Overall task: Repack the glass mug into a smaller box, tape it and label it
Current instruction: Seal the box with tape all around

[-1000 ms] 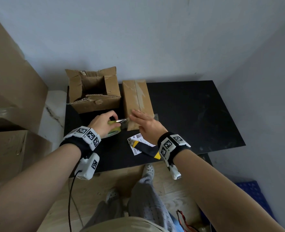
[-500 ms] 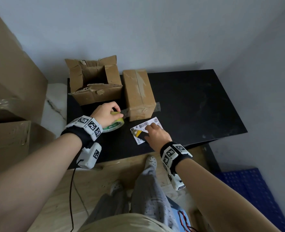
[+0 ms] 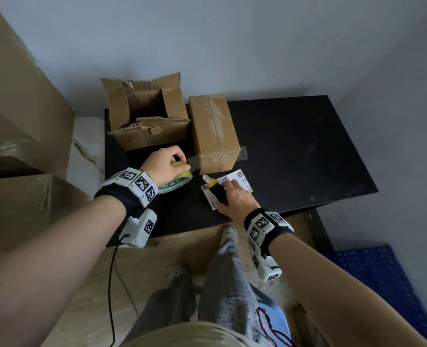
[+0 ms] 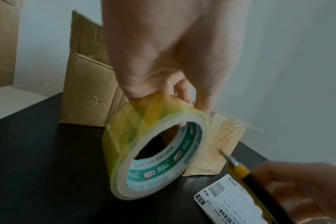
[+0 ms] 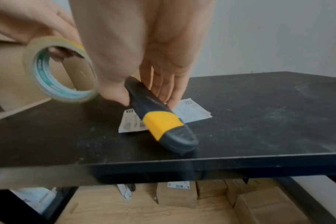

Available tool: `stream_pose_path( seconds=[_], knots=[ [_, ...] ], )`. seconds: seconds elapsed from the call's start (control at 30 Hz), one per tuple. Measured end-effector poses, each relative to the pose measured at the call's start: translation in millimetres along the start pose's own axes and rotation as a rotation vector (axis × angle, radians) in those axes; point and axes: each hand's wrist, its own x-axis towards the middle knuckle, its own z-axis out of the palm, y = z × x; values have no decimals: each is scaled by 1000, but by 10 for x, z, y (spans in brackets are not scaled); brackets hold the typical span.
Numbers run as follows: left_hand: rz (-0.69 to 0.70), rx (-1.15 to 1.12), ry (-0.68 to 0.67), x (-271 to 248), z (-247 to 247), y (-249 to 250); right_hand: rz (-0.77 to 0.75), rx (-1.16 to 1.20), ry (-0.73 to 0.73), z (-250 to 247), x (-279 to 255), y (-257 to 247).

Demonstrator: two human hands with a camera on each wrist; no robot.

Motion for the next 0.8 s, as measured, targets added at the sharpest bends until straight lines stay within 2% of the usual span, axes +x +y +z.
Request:
stream_pose_path(
  seconds=[0.1,0.27,0.47,0.8],
  knots=[
    [-1,-3,-1,-7,6,7,-48,158,38,-87,-96,-89],
    [6,15,14,-38,12,54,-93,278,95,-195,-195,-304],
    [-36,45,44,-53,-9,3,-51,213,7,-252,-311,-293],
    [-34,80,45,-79,-48,57,-75,249,106,-307,-213,-624]
  ],
)
